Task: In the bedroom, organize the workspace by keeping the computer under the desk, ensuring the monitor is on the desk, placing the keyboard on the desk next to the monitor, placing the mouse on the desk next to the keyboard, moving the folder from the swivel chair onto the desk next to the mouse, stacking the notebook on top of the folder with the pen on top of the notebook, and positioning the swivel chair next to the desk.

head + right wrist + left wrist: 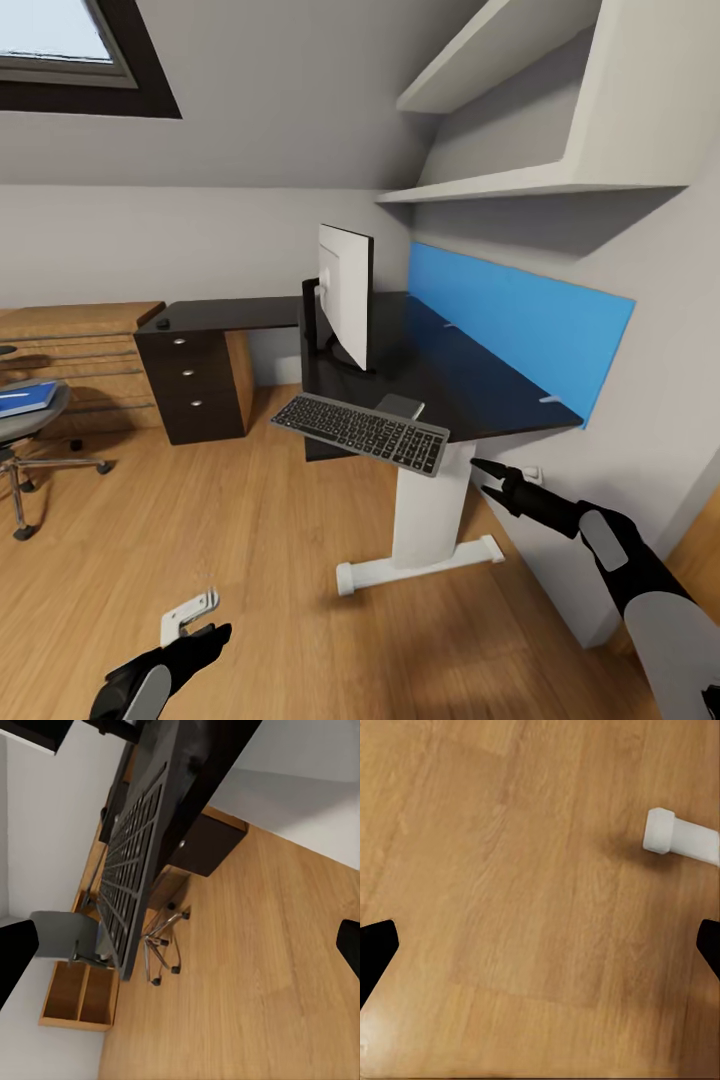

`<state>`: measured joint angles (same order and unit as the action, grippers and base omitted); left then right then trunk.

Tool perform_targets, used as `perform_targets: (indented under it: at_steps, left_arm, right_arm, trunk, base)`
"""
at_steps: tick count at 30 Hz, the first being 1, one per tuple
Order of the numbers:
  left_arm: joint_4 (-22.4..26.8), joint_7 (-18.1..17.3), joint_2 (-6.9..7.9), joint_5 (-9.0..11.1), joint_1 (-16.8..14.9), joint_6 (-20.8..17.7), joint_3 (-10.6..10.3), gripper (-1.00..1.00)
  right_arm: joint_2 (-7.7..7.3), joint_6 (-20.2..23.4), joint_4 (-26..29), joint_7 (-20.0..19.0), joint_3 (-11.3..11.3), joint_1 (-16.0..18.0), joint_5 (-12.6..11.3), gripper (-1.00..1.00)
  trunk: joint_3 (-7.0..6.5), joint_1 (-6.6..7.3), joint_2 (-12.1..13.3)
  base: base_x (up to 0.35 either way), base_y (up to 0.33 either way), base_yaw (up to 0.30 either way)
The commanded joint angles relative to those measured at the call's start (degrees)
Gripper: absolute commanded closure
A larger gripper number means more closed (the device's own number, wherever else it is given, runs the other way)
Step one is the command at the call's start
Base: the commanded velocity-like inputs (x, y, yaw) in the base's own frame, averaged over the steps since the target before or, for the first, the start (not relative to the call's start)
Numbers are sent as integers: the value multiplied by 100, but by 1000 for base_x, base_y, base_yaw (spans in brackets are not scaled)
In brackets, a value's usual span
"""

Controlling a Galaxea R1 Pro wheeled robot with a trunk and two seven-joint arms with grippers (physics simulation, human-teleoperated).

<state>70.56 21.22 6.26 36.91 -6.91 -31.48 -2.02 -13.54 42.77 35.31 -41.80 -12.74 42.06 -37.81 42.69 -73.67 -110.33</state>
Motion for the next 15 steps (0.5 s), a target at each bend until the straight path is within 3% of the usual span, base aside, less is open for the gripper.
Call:
perform_targets:
  at_steps: [1, 15]
  left_arm:
    - [-5, 57, 6, 58, -3, -6, -16, -100]
    - [-59, 58, -1, 67, -3, -8, -25, -100]
  right_arm:
    - [3, 34, -8, -7, -13, 4, -8, -100]
    - [245, 101, -316, 48, -25, 4, -80, -100]
  trunk:
    - [6, 0, -3]
    - [6, 0, -3]
  base:
    - [29, 0, 0]
    - [5, 0, 0]
